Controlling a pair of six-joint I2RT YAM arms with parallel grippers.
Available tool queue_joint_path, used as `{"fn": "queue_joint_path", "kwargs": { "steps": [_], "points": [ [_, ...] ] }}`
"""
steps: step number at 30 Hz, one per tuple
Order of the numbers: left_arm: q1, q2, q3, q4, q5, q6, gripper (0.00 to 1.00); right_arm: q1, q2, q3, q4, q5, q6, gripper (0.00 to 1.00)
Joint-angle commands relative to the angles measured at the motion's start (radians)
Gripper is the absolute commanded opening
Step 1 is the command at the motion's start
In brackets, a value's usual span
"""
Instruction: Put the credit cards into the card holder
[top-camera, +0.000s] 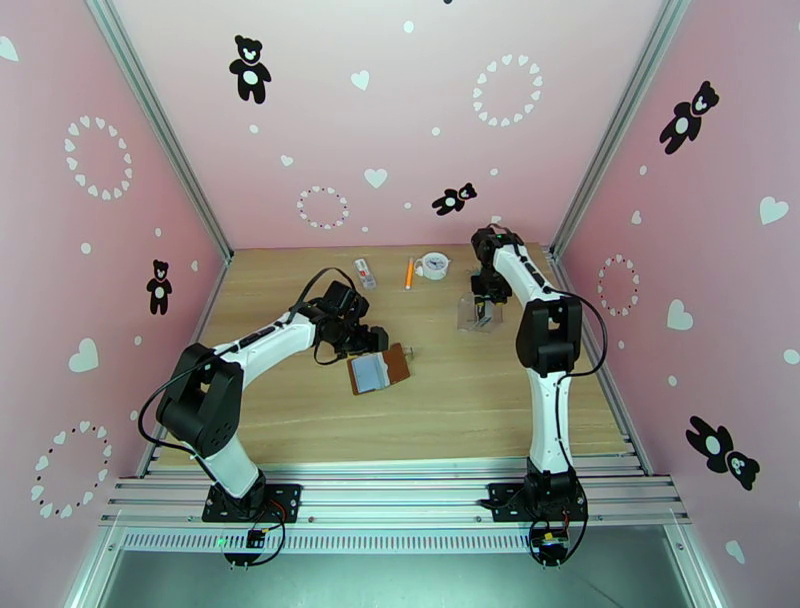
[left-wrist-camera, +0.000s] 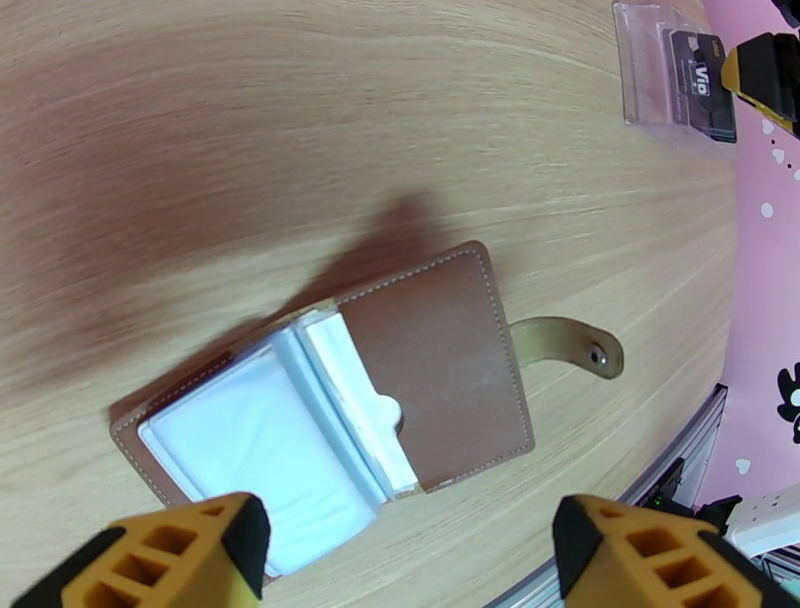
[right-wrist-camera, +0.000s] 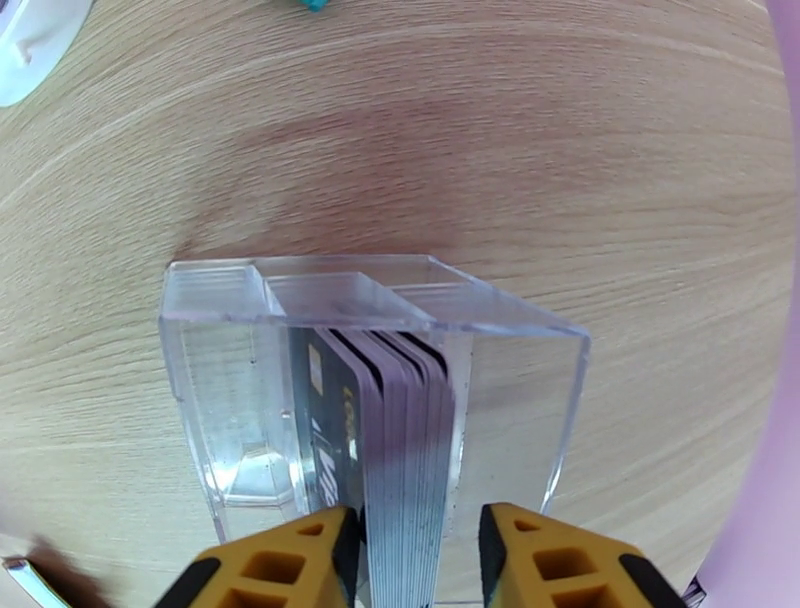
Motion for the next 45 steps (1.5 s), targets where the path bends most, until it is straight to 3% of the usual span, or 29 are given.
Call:
{"fn": "queue_joint_path", "kwargs": {
  "steps": [1, 7, 12, 21, 45],
  "points": [
    [-0.008, 0.007, 0.025, -0.018, 0.000, 0.017, 0.80, -0.011, -0.052, -0.005, -0.046, 0.042, 0.005, 0.35],
    [-0.008, -0.001, 0.013, -0.013, -0.001, 0.016, 0.80, -0.012, -0.080, -0.018, -0.024, 0.019, 0.009, 0.31],
    [-0.008, -0.003, 0.008, -0.003, 0.000, 0.009, 0.80, -0.015, -0.085, -0.046, 0.024, -0.095, 0.033, 0.47],
    [-0.008, -0.009, 0.002, -0.002, -0.003, 0.005, 0.80, -0.022, -0.066, -0.116, 0.016, -0.097, 0.039, 0.51],
    [-0.008, -0.017, 0.005, -0.014, -0.004, 0.011, 0.80, -0.037, -0.073, -0.150, 0.009, -0.032, 0.024, 0.45]
  ]
}}
